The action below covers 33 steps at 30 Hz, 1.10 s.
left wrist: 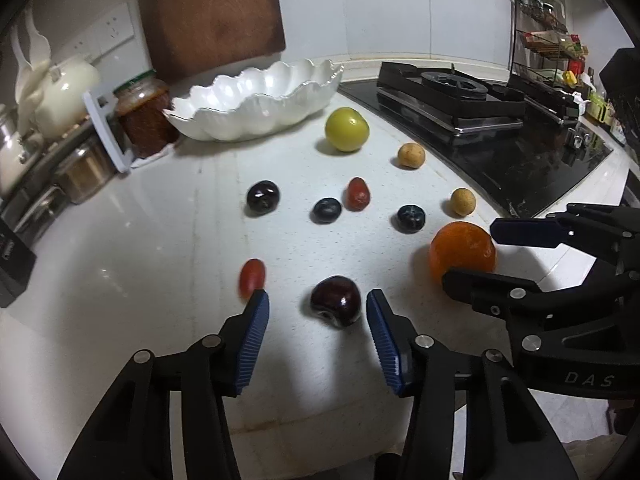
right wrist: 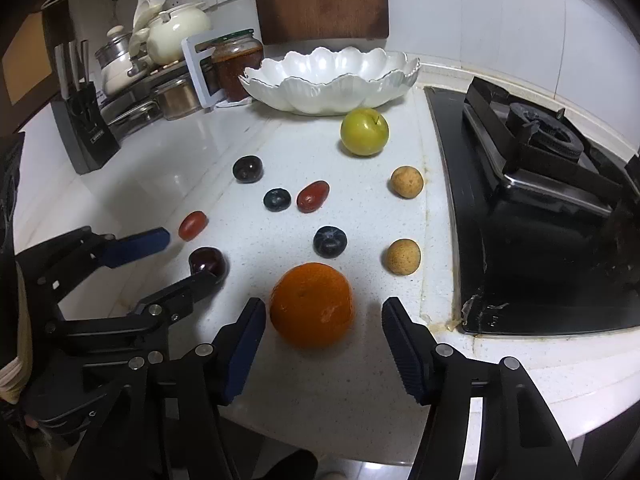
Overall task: Organize fruits
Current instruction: 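Grasp the orange with the right tool while the left tool grasps a dark plum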
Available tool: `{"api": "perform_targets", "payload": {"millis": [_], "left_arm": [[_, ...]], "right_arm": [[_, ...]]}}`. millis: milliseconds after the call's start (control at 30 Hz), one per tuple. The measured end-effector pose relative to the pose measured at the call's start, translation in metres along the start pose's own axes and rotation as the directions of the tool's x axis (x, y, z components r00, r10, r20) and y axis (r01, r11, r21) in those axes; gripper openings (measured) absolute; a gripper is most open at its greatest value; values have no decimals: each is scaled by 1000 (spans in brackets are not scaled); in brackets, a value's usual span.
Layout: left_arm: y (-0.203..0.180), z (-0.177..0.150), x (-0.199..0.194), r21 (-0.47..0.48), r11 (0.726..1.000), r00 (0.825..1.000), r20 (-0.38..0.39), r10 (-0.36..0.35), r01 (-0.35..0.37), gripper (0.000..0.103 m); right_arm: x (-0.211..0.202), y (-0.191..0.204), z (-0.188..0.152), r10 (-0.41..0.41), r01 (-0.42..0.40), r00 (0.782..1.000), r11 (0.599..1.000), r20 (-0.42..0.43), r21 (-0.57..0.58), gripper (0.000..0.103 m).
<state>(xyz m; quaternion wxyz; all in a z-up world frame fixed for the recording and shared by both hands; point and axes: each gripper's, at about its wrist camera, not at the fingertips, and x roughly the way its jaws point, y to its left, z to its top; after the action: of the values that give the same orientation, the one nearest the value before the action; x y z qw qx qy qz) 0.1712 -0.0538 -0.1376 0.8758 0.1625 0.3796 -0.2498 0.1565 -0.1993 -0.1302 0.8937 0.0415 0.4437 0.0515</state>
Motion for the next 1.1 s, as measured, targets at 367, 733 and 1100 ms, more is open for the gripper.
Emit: {"api": "perform_targets", "payload": {"millis": [367,733,1100], "left_arm": [[0,4,15,-53,998,998,-48,-49,46,29],[8,19,0,-134,991,1000,-17,-23,21,29],[26,62,-21,-163,986,997,73,40,-27,29]], "right_arm": [[7,-5,3,83,-82,996,996,-18,28,45],[-1,-11,13,90,-90,996,996,13,28,44],[-19,-15,57,64,-63,990,998,123,-10,43]]}}
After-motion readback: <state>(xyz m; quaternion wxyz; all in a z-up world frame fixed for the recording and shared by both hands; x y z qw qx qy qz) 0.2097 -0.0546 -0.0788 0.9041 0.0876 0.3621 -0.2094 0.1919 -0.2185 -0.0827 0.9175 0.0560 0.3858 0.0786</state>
